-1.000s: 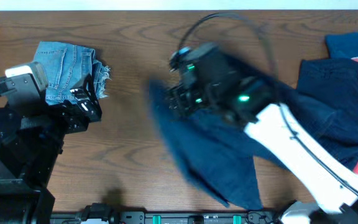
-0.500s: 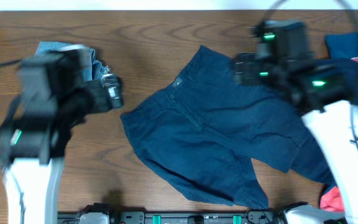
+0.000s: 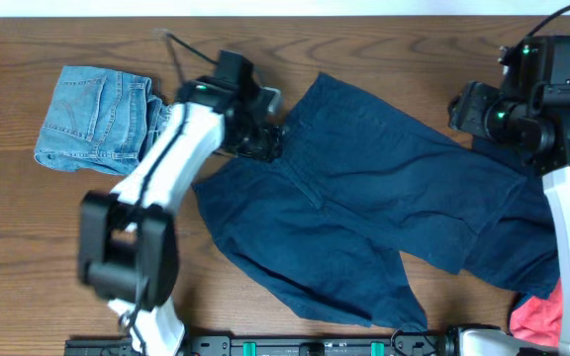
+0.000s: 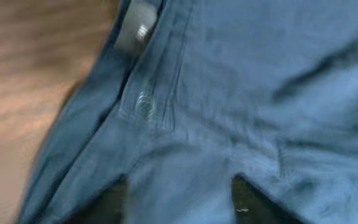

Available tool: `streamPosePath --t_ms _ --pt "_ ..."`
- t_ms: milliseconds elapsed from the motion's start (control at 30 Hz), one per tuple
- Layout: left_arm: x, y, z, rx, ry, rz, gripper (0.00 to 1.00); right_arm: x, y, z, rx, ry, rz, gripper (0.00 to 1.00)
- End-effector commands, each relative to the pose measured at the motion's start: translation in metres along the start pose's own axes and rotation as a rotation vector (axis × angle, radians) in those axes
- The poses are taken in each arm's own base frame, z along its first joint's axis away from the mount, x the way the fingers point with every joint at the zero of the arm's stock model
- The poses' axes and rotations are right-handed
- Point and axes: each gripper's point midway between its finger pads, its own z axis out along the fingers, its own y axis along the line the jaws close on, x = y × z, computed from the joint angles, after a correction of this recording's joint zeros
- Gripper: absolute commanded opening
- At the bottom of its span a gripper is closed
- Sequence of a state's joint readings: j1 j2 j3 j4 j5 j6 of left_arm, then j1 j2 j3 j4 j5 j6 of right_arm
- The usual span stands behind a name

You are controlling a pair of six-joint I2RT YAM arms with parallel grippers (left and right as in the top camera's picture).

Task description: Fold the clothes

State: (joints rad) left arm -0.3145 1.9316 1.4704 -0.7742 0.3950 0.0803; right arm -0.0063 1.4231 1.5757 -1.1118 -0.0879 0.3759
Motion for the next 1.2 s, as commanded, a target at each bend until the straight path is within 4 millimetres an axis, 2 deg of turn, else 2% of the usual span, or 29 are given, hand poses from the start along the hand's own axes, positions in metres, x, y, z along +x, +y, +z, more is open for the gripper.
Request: streamPosePath --t_ms 0,67,167,200,267,333,400,500,633,700,800,833,900,933,967,1000,1167 --pt "-0.003 -0.003 0.027 0.019 0.017 0.043 0.31 -0.004 -0.006 -0.001 0.018 -0.006 0.024 0.62" --pt "-0.007 -0.001 0.042 0.020 0.014 0.050 0.20 -0.003 -0.007 0.004 0.026 0.008 0.026 0.62" --pt "-0.011 0.006 0.062 0.018 0.005 0.052 0.19 0.005 -0.012 0.019 0.044 0.050 0.030 0.62" --pt "-0.012 0.010 0.065 0.008 0.004 0.050 0.15 0.008 -0.014 0.024 0.053 0.066 0.031 0.62" --pt "-0.011 0.025 0.073 -0.055 0.010 0.031 0.09 0.015 -0.018 0.035 0.069 0.104 0.035 0.60" --pt "-0.008 0.049 0.075 -0.174 0.022 0.001 0.06 0.022 -0.022 0.048 0.085 0.145 0.038 0.58" --pt "-0.006 0.081 0.070 -0.325 0.022 -0.066 0.06 0.029 -0.029 0.061 0.115 0.178 0.041 0.58" --pt "0.001 0.134 0.047 -0.544 -0.002 -0.237 0.06 0.038 -0.042 0.078 0.171 0.223 0.064 0.57" --pt "0.018 0.187 0.024 -0.600 -0.012 -0.435 0.06 0.048 -0.057 0.098 0.205 0.278 0.088 0.58" --pt "0.027 0.207 0.015 -0.585 -0.022 -0.540 0.06 0.055 -0.066 0.111 0.223 0.310 0.102 0.58" --pt "0.024 0.207 0.016 -0.399 -0.044 -0.598 0.06 0.075 -0.079 0.134 0.251 0.375 0.116 0.54" --pt "0.022 0.204 0.016 -0.349 -0.050 -0.603 0.06 0.085 -0.084 0.142 0.265 0.408 0.120 0.49" --pt "0.019 0.197 0.013 -0.289 -0.059 -0.596 0.06 0.105 -0.103 0.154 0.337 0.465 0.153 0.35" --pt "0.017 0.192 0.012 -0.265 -0.061 -0.580 0.07 0.113 -0.118 0.157 0.411 0.479 0.199 0.26" --pt "0.015 0.186 0.010 -0.244 -0.064 -0.566 0.08 0.119 -0.134 0.158 0.482 0.485 0.248 0.21" --pt "0.012 0.180 0.008 -0.224 -0.066 -0.545 0.08 0.123 -0.145 0.159 0.520 0.488 0.285 0.19" --pt "-0.004 0.146 -0.011 -0.177 -0.107 -0.461 0.17 0.136 -0.188 0.170 0.546 0.509 0.404 0.20"
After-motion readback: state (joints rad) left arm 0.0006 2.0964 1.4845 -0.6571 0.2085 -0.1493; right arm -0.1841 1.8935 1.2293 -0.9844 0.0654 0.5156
